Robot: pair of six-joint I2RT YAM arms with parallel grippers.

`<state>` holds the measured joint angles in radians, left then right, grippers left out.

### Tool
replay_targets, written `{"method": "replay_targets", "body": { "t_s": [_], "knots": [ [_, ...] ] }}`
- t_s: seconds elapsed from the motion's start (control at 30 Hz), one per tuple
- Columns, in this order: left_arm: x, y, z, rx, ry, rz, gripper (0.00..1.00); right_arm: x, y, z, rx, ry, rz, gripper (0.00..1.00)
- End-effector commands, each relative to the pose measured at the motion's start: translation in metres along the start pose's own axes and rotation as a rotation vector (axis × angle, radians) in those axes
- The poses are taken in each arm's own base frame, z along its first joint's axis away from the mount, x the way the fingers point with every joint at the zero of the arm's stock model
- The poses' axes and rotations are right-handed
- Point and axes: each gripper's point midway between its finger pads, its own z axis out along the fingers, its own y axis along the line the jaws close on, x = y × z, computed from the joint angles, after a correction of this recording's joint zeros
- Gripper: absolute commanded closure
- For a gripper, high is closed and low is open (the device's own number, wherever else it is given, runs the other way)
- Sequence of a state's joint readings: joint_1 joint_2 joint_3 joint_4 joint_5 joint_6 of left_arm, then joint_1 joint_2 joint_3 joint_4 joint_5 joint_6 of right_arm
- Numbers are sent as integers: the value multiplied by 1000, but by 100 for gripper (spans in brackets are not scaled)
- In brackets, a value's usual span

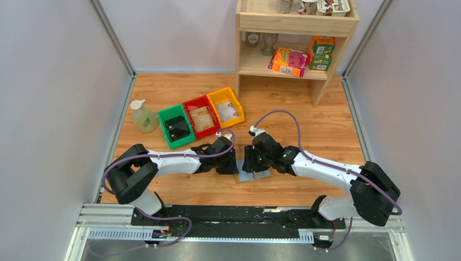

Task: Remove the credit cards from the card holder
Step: Remove the credit card from the card holder.

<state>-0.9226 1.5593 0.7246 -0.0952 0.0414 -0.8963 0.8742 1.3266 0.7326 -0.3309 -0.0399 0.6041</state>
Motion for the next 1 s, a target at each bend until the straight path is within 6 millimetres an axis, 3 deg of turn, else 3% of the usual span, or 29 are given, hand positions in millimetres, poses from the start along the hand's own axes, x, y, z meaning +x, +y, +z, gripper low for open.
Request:
{"method": "replay_targets", "body": {
  "t_s": [0.0, 0.17, 0.23, 0.37, 0.5, 0.77, 0.97],
  "knots": [
    [11, 17, -3, -62, 18, 5, 67, -11, 12, -6, -58, -50, -50, 55],
    [9, 17, -4, -57, 7, -7, 67, -9, 35, -5, -190, -34, -63, 52],
    [8, 17, -5, -56, 1, -8, 67, -12, 22, -5, -109, -46, -54, 49],
    [10, 17, -7, -53, 0, -10, 67, -22, -30, -11, 178, -117, 1, 36],
    [9, 17, -7, -52, -1, -8, 67, -15, -51, -8, 278, -97, 23, 32],
    [9, 17, -7, -51, -3, -8, 67, -6, -53, 12, 282, -49, 25, 25],
    [9, 17, -6, -52, -2, -6, 67, -1, -50, 17, 260, -24, 24, 24]
  ]
}}
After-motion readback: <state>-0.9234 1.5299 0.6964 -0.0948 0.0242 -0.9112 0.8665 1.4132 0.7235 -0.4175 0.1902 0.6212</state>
